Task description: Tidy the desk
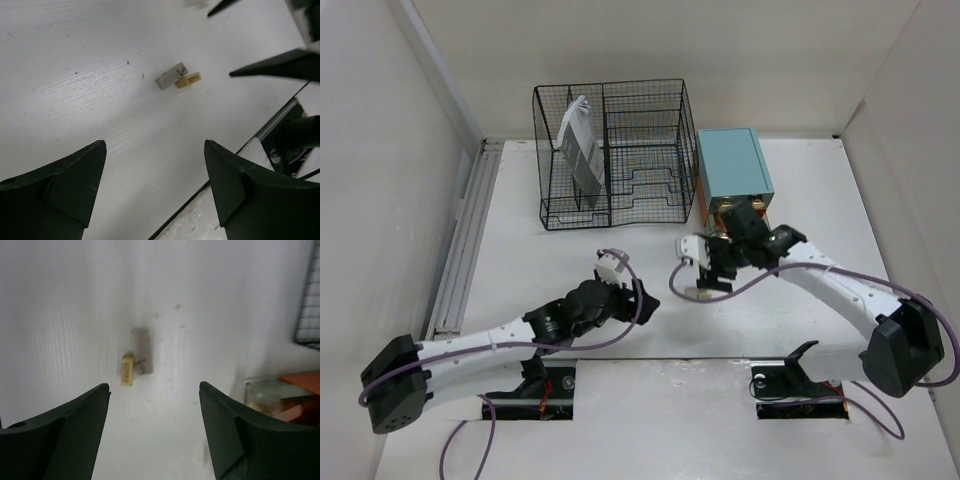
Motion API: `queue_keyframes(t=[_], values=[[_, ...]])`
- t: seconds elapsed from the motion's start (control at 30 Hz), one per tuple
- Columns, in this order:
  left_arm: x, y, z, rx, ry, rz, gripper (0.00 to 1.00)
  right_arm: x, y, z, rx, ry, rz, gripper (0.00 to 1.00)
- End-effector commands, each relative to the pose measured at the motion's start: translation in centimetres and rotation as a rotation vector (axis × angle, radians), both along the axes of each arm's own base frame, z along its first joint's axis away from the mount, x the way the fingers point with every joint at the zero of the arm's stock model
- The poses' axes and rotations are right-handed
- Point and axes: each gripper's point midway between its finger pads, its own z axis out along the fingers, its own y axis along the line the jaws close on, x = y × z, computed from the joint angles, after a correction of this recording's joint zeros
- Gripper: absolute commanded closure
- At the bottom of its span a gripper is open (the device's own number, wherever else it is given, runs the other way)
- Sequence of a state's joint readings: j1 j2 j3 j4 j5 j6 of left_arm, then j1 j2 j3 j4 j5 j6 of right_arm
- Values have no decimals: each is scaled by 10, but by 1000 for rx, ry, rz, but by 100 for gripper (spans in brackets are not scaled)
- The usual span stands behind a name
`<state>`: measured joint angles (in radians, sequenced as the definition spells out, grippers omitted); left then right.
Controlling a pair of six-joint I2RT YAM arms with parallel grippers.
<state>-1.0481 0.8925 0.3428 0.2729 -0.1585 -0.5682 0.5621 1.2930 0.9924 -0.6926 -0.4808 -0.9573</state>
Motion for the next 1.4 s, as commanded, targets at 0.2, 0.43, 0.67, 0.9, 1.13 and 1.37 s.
queue_keyframes(t=[0.2, 0.43, 0.67, 0.9, 1.13, 1.37], values=[[-9, 18, 32, -196, -20, 67, 22, -3, -24, -50, -270, -145, 94, 22], [-9, 25, 37, -208, -24, 87, 22, -2, -8, -72, -292, -92, 109, 27], [-12, 30, 36, -202, -20, 88, 21, -9, -2, -87, -327, -14, 121, 62], [-12, 33, 37, -210, -28, 96, 21, -15, 0, -90, -322, 11, 112, 66], [-13, 35, 37, -204, -34, 93, 21, -20, -4, -99, -351, 38, 92, 67], [-13, 35, 39, -212, -38, 93, 21, -17, 1, -85, -317, 4, 65, 88]])
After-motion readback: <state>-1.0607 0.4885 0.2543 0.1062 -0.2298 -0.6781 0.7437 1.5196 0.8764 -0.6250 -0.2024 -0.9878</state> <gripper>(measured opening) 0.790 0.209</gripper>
